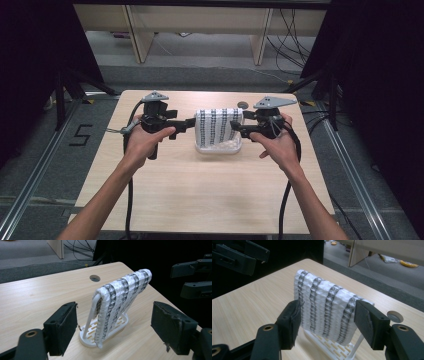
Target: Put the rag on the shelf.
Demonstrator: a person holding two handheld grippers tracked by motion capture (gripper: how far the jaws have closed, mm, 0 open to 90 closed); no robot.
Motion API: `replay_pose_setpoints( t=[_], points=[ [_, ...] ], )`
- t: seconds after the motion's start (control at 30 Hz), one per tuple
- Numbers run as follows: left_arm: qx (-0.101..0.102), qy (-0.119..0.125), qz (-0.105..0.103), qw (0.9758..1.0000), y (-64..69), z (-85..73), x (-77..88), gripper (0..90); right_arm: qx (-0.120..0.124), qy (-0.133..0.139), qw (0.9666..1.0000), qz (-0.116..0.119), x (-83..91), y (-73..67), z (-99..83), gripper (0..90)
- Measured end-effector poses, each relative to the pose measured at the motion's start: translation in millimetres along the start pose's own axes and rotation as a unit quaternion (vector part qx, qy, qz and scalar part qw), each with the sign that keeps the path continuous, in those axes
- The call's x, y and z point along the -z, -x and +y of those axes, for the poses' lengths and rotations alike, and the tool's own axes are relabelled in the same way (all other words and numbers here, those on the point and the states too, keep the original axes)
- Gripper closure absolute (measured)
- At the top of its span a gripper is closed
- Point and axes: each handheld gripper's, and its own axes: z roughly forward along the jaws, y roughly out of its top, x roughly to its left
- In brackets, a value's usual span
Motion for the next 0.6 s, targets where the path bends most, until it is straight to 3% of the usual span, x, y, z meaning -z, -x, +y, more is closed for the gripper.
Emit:
replay_pose_setpoints(
  t=[0.23, 0.37, 0.4, 0.6],
  points=[
    [-0.005, 0.004, -0.005, 1.0, 5.5, -6.1, 4.7, 20.4, 0.008, 0.004, 0.9999, 0.005, 1.7, -3.6, -5.7, 37.2],
    [-0.006, 0.004, -0.008, 0.9999, 7.4, -11.5, 7.1, 20.4, -0.009, 0.003, 0.9999, 0.005, 3.7, -6.5, -11.2, 34.5],
    [-0.009, 0.0, -0.006, 0.9999, 7.8, -12.1, 8.2, 20.4, 0.005, 0.005, 1.0, 0.002, 4.2, -4.6, -12.2, 34.2],
    [-0.01, 0.005, -0.01, 0.9999, 9.5, -19.0, 10.2, 20.4, -0.009, 0.005, 0.9999, 0.007, 6.8, -7.0, -19.4, 32.6]
  ],
)
